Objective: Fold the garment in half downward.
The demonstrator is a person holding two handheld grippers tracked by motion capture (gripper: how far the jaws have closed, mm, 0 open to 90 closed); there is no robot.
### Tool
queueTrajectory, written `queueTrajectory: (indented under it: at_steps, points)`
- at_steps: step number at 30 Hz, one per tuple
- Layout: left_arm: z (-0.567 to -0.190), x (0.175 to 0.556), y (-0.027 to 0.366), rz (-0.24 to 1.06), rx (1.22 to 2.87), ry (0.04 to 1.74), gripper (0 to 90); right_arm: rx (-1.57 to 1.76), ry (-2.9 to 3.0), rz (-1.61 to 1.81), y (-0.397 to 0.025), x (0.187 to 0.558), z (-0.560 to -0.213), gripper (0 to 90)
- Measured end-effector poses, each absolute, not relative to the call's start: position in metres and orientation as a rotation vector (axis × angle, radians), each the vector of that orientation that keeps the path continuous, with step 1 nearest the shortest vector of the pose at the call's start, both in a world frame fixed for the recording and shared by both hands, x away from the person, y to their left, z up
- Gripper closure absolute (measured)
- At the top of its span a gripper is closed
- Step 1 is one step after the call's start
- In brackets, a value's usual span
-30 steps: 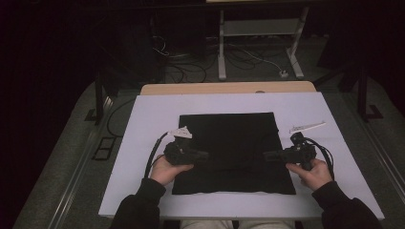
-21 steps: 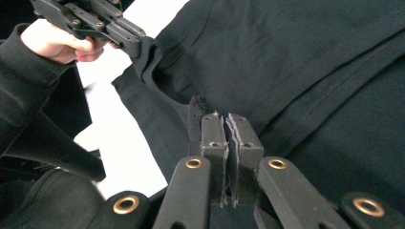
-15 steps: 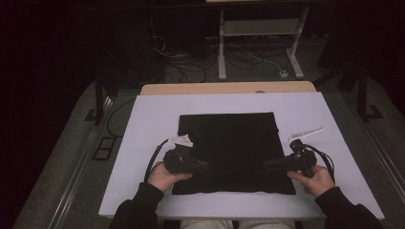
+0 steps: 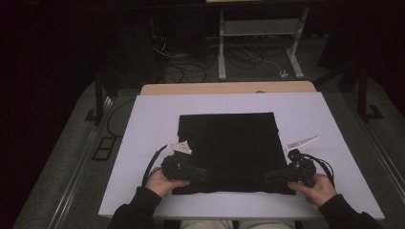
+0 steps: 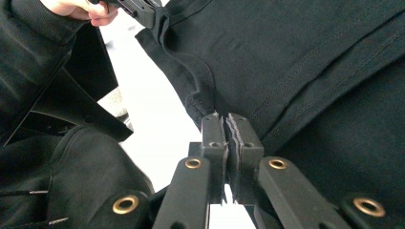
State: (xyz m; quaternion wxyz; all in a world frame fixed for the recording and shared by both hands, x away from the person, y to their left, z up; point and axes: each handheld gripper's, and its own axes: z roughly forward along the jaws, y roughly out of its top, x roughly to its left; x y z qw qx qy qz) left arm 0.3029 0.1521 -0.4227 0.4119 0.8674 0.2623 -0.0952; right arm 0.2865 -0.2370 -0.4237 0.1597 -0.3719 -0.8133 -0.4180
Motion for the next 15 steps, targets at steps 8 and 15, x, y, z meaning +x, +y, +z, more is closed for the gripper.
queueTrajectory:
  at_steps: [8,15]
  points:
    - [-0.423,0.295,0.153,-0.252,2.199,0.641,81.5,-1.047,-2.325,-1.173,-0.236,0.280,-0.424,84.8]
    - [-0.423,0.290,0.152,-0.251,2.212,0.612,81.5,-1.040,-2.326,-1.171,-0.236,0.274,-0.425,84.7]
